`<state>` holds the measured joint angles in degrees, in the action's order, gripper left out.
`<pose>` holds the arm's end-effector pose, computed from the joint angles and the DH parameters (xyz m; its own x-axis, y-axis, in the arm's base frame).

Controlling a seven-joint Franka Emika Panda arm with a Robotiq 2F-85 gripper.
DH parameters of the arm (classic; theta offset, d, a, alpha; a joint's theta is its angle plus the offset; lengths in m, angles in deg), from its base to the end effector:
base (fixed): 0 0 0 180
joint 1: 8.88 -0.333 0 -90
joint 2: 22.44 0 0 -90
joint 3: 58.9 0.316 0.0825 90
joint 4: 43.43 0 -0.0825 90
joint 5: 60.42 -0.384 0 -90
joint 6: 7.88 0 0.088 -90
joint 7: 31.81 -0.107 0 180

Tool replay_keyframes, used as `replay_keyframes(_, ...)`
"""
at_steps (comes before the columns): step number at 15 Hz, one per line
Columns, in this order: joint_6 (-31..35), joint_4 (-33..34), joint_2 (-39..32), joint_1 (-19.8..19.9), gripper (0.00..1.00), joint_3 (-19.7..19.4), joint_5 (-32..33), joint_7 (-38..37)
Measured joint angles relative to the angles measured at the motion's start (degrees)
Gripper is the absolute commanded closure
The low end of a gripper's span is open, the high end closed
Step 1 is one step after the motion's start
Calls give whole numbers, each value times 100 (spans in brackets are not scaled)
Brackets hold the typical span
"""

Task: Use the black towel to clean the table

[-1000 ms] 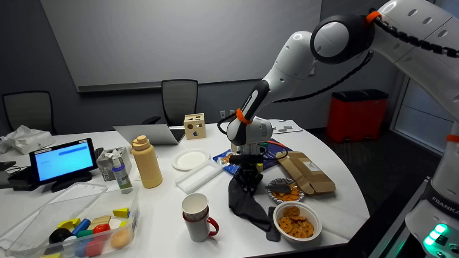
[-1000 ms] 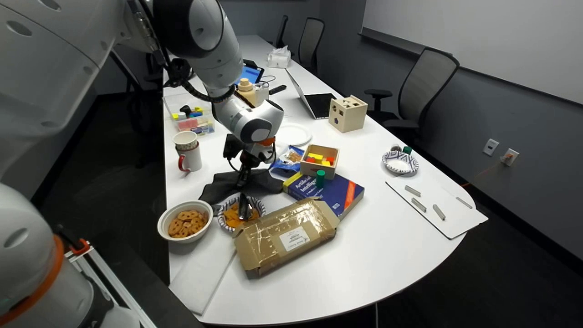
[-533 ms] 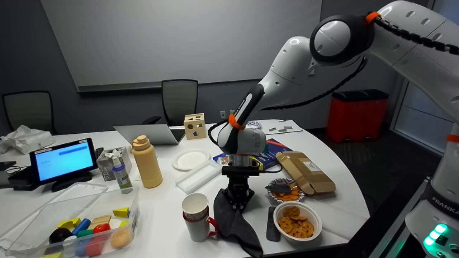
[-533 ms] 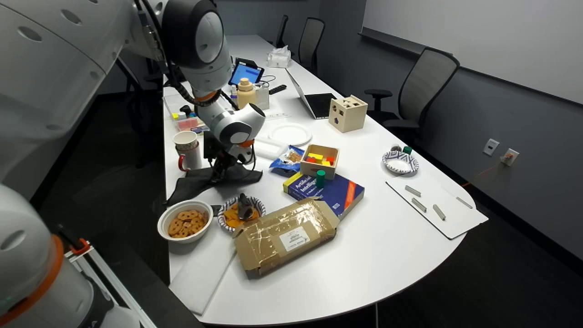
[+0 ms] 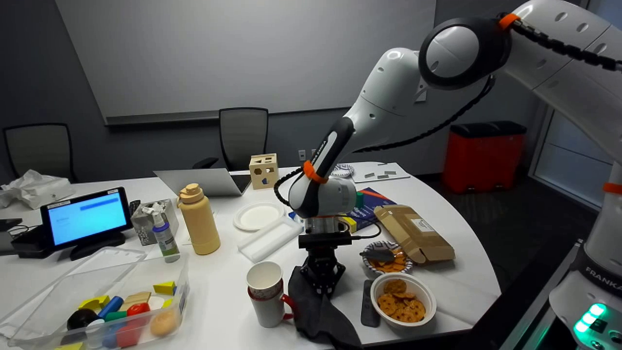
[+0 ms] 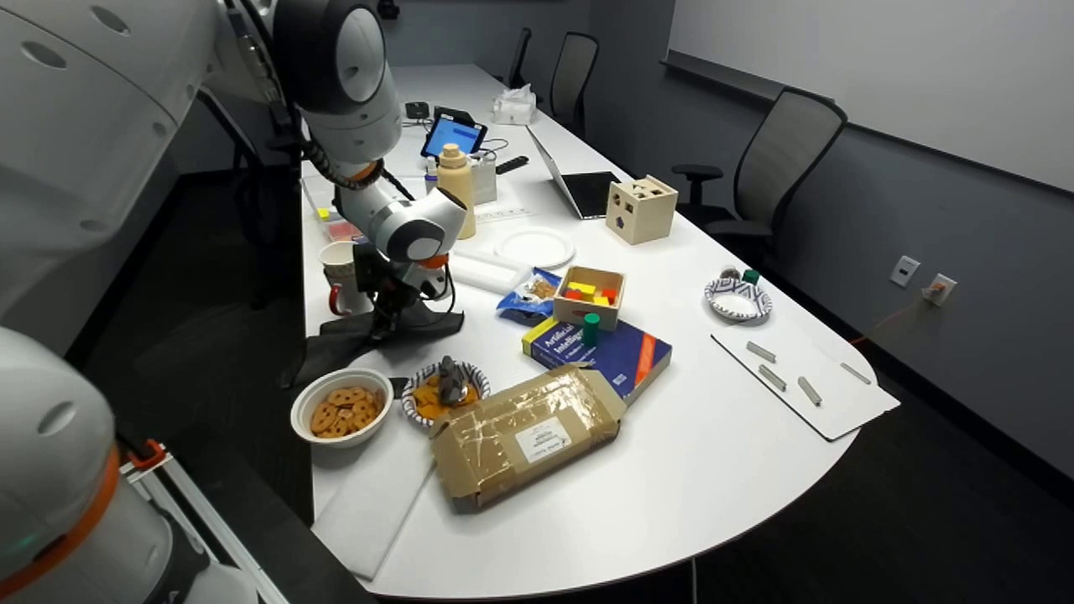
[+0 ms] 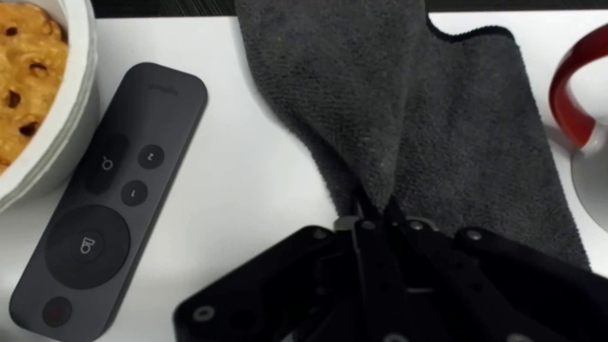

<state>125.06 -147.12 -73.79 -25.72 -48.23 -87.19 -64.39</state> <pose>0.5115 0.2803 0.0306 0.7333 -0.4088 -0.5433 -0.5054 -0.8622 -0.0333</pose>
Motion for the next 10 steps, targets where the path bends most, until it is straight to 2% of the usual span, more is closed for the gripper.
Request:
replay_keyframes(4, 373, 50, 75, -104, 99, -293, 14, -220)
replay_keyframes(10, 1002, 265, 61, -74, 99, -956, 236, -719)
